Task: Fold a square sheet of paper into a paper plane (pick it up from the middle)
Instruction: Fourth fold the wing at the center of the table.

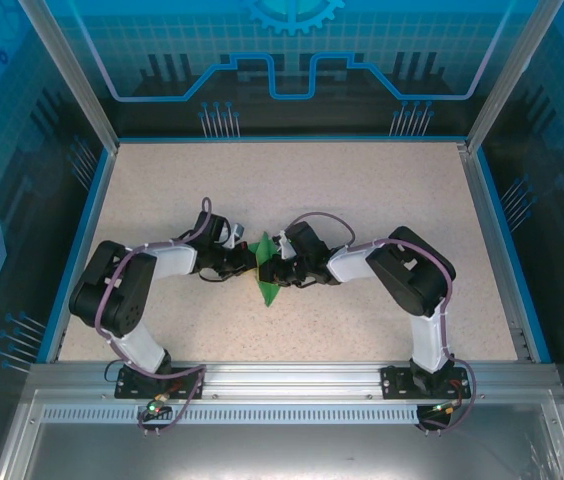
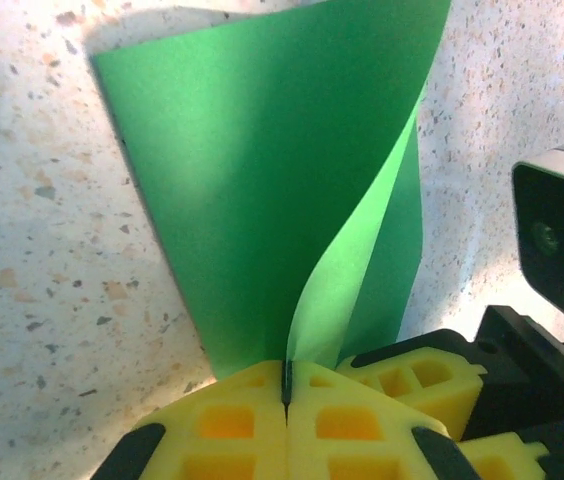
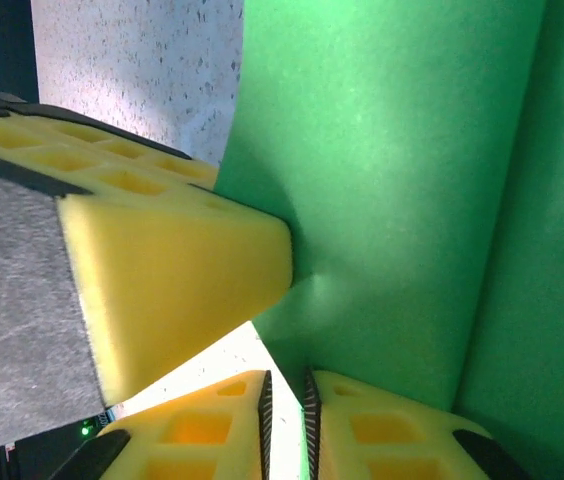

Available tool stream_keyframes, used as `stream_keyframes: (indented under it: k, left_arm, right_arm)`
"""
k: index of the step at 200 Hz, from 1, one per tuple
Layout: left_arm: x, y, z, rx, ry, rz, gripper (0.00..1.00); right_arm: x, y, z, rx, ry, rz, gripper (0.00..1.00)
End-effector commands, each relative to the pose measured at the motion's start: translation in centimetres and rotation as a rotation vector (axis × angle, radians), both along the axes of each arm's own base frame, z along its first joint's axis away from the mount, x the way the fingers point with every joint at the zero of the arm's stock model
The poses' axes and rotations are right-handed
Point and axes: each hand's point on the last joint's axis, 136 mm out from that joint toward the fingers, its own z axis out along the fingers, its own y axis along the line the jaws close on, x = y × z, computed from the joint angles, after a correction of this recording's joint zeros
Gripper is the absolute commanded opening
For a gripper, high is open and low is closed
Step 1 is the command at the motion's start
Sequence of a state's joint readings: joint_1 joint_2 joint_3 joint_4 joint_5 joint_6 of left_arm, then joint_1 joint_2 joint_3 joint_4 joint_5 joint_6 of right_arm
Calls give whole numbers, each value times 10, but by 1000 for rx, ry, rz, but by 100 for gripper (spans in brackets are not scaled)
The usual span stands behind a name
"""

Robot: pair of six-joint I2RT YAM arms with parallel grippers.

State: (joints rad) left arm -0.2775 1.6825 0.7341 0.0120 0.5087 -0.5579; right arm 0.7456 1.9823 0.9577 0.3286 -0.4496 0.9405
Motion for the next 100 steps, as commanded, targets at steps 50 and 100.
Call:
stream_keyframes:
  k: [50, 100]
  left_arm:
    - [4, 8, -9, 62, 5, -19, 0]
    - [2, 10, -16, 79, 15, -26, 0]
  right_arm:
    - [-7, -10, 6, -52, -32, 0, 29]
    - [-15, -18, 17, -54, -48, 3, 29]
